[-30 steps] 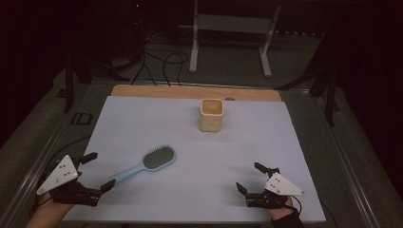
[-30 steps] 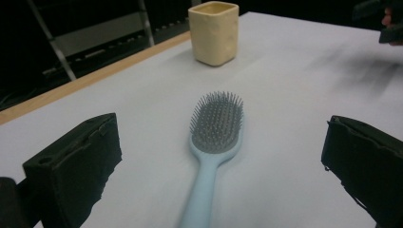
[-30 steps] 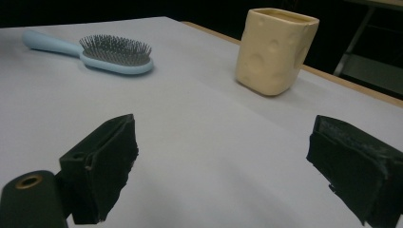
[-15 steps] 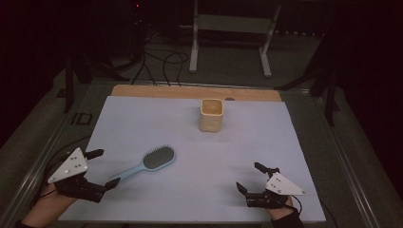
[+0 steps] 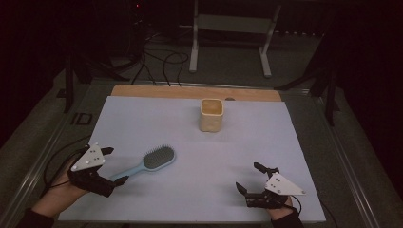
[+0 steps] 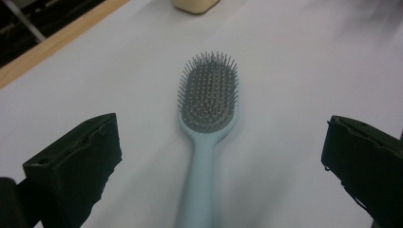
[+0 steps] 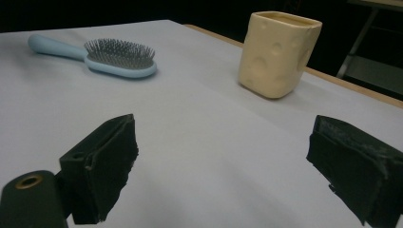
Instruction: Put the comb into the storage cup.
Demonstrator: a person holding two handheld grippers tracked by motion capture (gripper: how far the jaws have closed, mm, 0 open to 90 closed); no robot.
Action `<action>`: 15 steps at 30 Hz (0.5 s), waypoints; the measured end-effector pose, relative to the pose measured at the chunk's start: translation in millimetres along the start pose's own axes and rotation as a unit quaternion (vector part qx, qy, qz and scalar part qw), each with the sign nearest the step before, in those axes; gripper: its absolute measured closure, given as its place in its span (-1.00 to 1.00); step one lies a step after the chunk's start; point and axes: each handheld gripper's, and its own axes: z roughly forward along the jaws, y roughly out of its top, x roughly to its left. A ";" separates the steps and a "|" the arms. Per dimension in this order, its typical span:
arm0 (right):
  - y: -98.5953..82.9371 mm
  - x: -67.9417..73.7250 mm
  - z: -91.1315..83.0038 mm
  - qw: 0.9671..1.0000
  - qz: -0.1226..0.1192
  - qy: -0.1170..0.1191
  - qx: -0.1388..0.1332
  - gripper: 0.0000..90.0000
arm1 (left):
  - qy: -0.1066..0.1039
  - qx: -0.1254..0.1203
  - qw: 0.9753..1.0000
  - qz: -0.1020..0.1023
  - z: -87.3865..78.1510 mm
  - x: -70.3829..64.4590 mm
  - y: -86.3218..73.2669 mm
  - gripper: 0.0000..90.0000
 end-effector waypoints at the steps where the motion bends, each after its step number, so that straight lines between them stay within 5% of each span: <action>1: -0.4 -0.4 0.5 1.000 0.005 0.002 0.001 -0.81 | -0.004 0.002 1.000 -0.002 1.4 0.8 0.8 -1.00; 15: 0.5 1.0 0.1 1.000 0.003 0.008 0.000 -0.80 | 0.004 0.056 0.998 0.009 20.1 5.8 14.1 -1.00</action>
